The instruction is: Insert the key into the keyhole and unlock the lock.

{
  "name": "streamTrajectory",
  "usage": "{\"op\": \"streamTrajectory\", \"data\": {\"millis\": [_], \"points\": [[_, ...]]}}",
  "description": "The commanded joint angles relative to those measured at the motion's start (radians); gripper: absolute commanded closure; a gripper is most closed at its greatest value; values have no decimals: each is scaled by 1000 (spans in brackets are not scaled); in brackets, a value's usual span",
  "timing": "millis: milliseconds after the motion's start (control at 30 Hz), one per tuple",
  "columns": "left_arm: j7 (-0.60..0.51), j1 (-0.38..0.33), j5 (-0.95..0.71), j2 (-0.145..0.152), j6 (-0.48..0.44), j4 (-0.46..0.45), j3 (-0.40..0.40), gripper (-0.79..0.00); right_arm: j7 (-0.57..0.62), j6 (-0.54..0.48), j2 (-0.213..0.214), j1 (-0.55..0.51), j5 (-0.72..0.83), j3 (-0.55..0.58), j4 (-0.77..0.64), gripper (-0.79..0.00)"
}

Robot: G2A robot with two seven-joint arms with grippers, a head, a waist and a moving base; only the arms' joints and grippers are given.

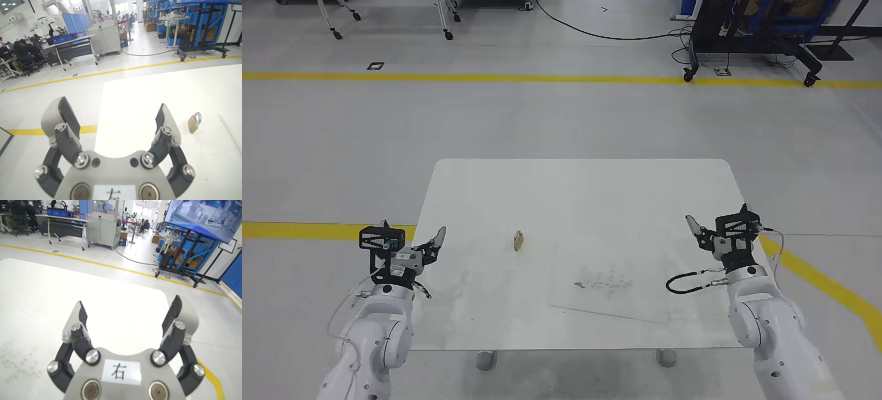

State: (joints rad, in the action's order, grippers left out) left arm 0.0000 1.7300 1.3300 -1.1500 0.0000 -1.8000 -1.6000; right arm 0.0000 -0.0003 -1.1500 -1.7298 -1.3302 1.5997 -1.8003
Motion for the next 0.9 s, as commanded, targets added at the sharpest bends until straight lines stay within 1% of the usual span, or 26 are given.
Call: {"op": "streamTrajectory", "data": {"millis": [0,100,300,333,367,400,733,767,800,833,867], "points": [[0,0,0,0,0,0,0,-785,-1,-22,0,6,-22,-18,-10,-785],[0,0,0,0,0,0,0,-785,28,-91,0,38,-108,-92,-21,-785],[0,0,0,0,0,0,0,-785,118,-248,-8,157,-264,-280,10,-785],[0,0,0,0,0,0,0,-785,126,-287,-10,180,-283,-313,21,-785],[0,0,0,0,0,0,0,-785,120,-366,-9,203,-291,-339,33,-785],[0,0,0,0,0,0,0,-785,117,-388,-8,211,-288,-340,40,-785],[0,0,0,0,0,0,0,-785,117,-388,-8,211,-288,-340,40,-785],[0,0,0,0,0,0,0,-785,109,-402,-8,211,-281,-345,40,-785],[0,0,0,0,0,0,0,-785,89,-441,-8,216,-266,-355,47,-785],[0,0,0,0,0,0,0,-785,57,-539,-6,238,-248,-368,70,-785],[0,0,0,0,0,0,0,-785,45,-612,-4,268,-232,-367,108,-785]]}}
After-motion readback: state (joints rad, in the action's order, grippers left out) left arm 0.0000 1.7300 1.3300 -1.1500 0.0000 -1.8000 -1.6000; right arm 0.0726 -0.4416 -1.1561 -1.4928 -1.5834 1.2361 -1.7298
